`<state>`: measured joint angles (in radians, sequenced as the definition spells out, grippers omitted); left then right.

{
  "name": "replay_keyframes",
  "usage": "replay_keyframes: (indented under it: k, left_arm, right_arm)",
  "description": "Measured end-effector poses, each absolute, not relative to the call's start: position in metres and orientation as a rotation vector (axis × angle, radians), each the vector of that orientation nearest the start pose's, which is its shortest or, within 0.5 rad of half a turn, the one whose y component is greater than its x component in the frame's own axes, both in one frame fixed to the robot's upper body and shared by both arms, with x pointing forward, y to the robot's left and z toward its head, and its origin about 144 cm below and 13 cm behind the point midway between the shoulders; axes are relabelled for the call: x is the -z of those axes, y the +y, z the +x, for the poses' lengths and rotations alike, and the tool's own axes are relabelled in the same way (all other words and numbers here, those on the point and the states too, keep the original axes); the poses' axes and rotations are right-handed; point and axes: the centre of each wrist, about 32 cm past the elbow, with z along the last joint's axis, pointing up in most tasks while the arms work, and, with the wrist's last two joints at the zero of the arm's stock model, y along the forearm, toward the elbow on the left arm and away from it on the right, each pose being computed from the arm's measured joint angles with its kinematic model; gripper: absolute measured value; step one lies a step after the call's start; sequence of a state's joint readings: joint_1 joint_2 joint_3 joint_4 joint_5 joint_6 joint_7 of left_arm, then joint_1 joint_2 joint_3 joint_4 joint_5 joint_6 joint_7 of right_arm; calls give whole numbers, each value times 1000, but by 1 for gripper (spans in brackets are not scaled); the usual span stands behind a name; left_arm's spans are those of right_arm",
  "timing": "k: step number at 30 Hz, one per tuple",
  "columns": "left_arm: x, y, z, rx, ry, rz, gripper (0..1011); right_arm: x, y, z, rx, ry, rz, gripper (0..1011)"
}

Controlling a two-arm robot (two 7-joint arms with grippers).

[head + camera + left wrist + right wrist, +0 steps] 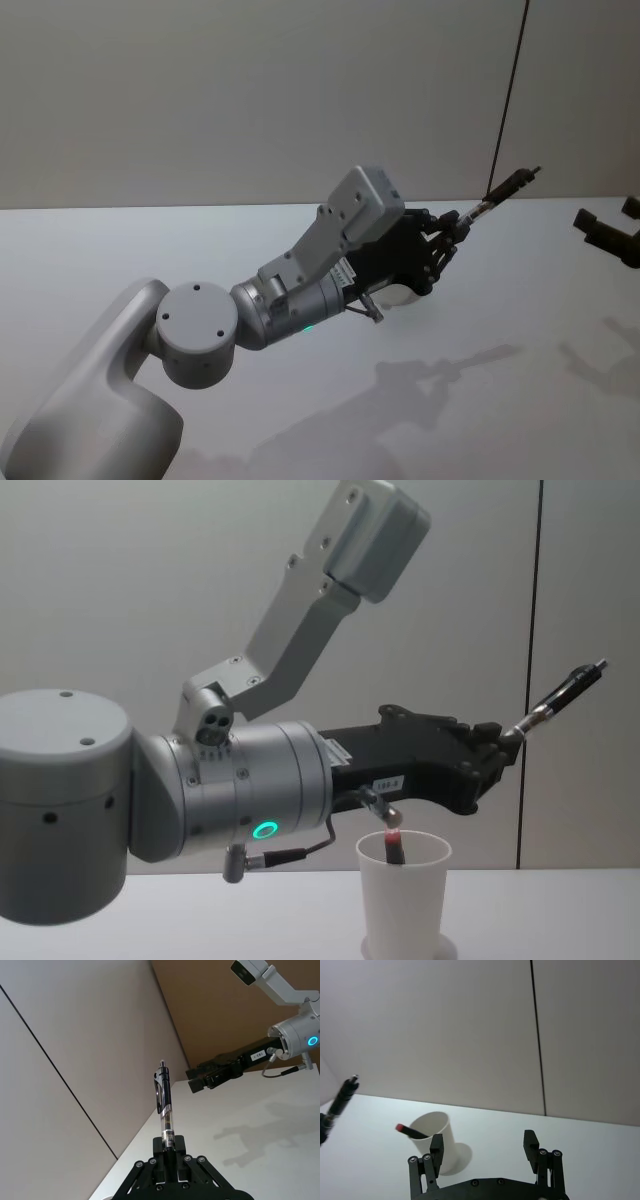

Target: Place the pen into the pen holder.

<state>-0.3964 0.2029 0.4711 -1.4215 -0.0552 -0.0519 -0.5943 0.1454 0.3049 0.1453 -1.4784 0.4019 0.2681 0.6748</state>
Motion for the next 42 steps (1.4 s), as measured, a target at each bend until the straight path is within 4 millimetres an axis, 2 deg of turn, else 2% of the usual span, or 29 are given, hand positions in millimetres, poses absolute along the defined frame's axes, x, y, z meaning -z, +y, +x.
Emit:
replay_keyframes:
  k: [17, 29, 42]
  left_arm:
    - [-1213, 153, 539, -556, -327, 116, 140]
    - [-1213, 153, 539, -556, -327, 116, 140]
    - [-1213, 153, 539, -556, -327, 116, 140]
  right_arm:
    - [-1185, -379, 483, 872, 439, 168, 1001]
    - [-1190, -369, 471, 826, 529, 211, 1001]
    - [-1196, -352, 460, 845, 543, 230, 1001]
